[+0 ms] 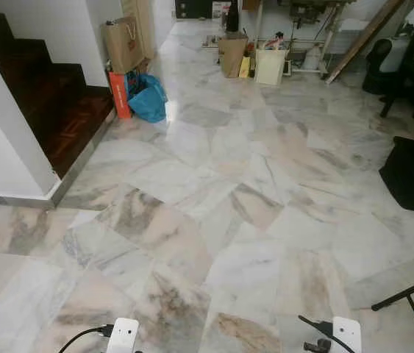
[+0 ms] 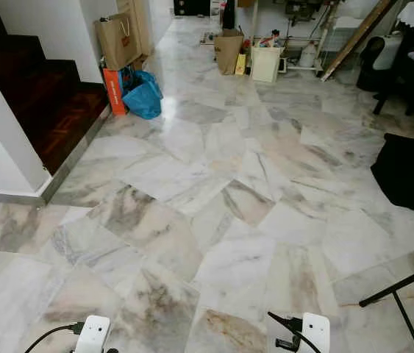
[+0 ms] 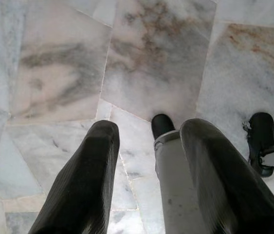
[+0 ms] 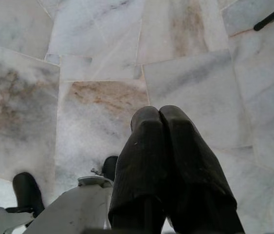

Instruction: Hang hanger

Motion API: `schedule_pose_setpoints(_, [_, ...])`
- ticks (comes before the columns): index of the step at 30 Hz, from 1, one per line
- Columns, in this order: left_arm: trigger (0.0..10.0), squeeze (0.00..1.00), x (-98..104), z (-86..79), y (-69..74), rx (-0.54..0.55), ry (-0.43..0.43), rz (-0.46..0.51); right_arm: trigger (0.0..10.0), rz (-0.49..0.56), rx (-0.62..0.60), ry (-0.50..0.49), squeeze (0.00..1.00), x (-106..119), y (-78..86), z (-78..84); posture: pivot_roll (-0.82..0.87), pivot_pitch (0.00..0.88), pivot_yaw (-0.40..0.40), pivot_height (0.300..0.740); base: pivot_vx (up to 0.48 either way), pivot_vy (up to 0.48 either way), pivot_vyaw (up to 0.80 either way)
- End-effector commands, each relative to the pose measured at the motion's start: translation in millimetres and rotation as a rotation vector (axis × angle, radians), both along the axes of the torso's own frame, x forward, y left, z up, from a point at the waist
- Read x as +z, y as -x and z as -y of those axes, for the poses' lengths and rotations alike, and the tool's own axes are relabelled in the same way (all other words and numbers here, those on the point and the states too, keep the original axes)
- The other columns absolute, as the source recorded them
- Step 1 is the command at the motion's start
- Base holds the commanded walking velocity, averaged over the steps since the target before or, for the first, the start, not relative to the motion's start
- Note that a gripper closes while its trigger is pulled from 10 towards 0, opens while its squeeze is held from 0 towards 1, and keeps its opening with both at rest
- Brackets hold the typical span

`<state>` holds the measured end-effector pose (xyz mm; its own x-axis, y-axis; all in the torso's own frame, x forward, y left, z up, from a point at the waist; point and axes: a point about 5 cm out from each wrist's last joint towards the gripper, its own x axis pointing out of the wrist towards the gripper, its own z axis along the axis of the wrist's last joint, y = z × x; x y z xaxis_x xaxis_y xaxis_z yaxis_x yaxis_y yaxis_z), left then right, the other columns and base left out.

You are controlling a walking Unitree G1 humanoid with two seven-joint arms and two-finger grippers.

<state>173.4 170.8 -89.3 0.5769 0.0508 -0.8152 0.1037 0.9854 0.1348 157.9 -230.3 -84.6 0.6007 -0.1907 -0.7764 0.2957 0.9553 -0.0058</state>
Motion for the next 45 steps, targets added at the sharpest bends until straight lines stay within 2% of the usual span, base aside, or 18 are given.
schedule_pose_setpoints(1, [10.0, 0.0, -4, 6.2, 7.1, -0.019, -0.012, -0.026, 10.0, 0.014, -0.01, 0.001, 0.0, 2, -1.5, 4.1, -0.09, 0.0, 0.017, 0.74, 0.0, 0.0, 0.0])
schedule_pose_setpoints(4, [10.0, 0.0, 3, -17.4, -3.6, -0.005, -0.023, -0.01, 10.0, 0.019, -0.018, 0.007, 0.0, 2, -1.4, 5.1, -0.09, 0.0, 0.015, 0.74, 0.0, 0.0, 0.0])
schedule_pose_setpoints(8, [10.0, 0.0, 5, -23.3, -6.5, 0.012, -0.037, -0.007, 10.0, 0.031, -0.007, 0.012, 0.0, 3, -3.1, 5.8, -0.1, 0.0, 0.005, 0.74, 0.0, 0.0, 0.0])
schedule_pose_setpoints(11, [10.0, 0.0, 7, -33.1, -8.7, 0.11, -0.042, 0.01, 10.0, 0.048, 0.009, 0.013, 0.0, 6, -6.8, 8.2, -0.1, 0.0, -0.013, 0.74, 0.0, 0.0, 0.0])
schedule_pose_setpoints(15, [10.0, 0.0, 8, -40.2, -7.0, 0.135, -0.059, 0.009, 10.0, 0.054, 0.042, -0.001, 0.0, 7, -10.8, 7.3, -0.09, 0.0, -0.024, 0.74, 0.0, 0.0, 0.0])
schedule_pose_setpoints(24, [10.0, 0.0, 9, -37.3, -10.2, 0.115, -0.041, 0.008, 10.0, 0.038, 0.057, 0.017, 0.0, 7, -11.4, 7.1, -0.1, 0.0, -0.019, 0.74, 0.0, 0.0, 0.0])
schedule_pose_setpoints(35, [10.0, 0.0, 6, -36.7, -5.8, 0.109, -0.004, -0.008, 10.0, -0.003, 0.048, 0.011, 0.0, 2, -3.3, 4.2, -0.12, 0.0, 0.004, 0.74, 0.0, 0.0, -0.8])
schedule_pose_setpoints(45, [10.0, 0.0, 6, -38.6, -4.3, 0.087, -0.006, -0.014, 10.0, -0.014, 0.051, 0.011, 0.0, 0, 0.2, -0.4, -0.14, 0.0, 0.018, 0.74, 0.0, 0.0, -0.79])
